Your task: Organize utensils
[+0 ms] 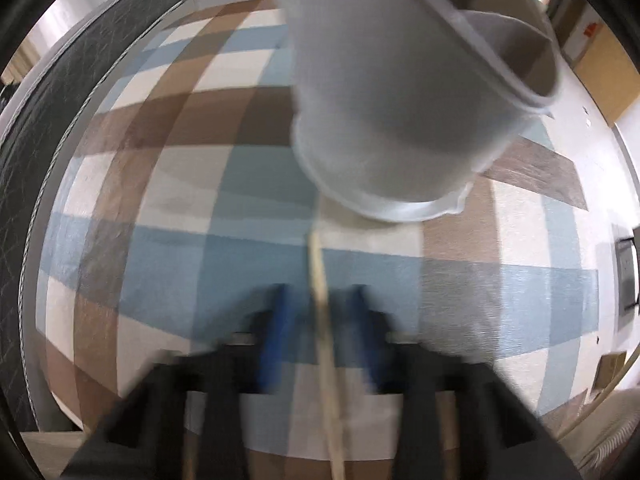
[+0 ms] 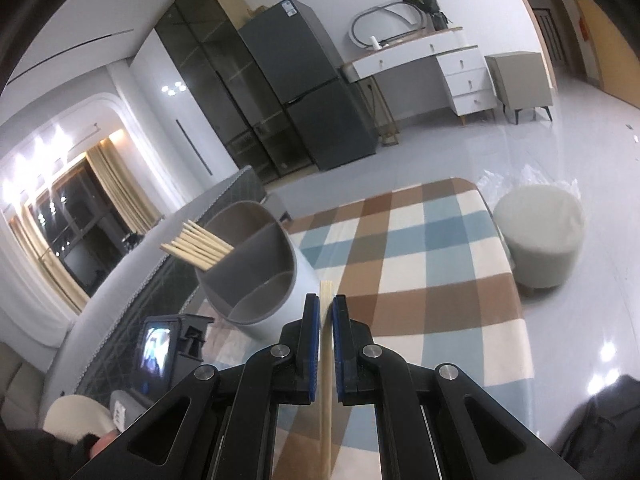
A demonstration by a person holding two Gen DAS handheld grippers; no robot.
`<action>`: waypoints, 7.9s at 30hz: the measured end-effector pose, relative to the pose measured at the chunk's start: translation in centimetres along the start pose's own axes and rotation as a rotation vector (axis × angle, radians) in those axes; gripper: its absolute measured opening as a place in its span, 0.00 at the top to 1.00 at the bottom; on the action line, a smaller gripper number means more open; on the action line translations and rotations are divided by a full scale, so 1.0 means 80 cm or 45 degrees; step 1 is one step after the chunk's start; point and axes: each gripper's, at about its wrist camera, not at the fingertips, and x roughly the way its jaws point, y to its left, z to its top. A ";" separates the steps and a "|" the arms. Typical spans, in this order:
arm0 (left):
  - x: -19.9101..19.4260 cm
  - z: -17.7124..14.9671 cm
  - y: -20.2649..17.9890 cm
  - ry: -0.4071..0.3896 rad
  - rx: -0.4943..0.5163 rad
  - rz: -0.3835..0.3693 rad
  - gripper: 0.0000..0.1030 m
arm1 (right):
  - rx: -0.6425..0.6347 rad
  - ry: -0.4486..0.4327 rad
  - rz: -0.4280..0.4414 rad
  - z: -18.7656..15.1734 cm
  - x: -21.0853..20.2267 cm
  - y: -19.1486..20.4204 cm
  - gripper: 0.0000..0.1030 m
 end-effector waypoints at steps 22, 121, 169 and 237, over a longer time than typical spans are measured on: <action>-0.152 -0.030 0.028 -0.549 -0.201 -0.328 0.99 | -0.212 -0.093 -0.045 -0.019 -0.034 0.057 0.95; -0.012 -0.035 -0.149 0.273 0.998 -0.198 0.73 | 0.045 -0.217 -0.053 0.025 -0.069 -0.030 0.94; -0.196 -0.004 0.006 -0.787 -0.017 -0.479 1.00 | -0.230 -0.182 -0.065 0.016 -0.070 0.071 0.95; -0.201 0.099 0.093 -0.967 -0.122 -0.523 1.00 | -0.638 0.041 0.174 0.134 0.121 0.149 0.85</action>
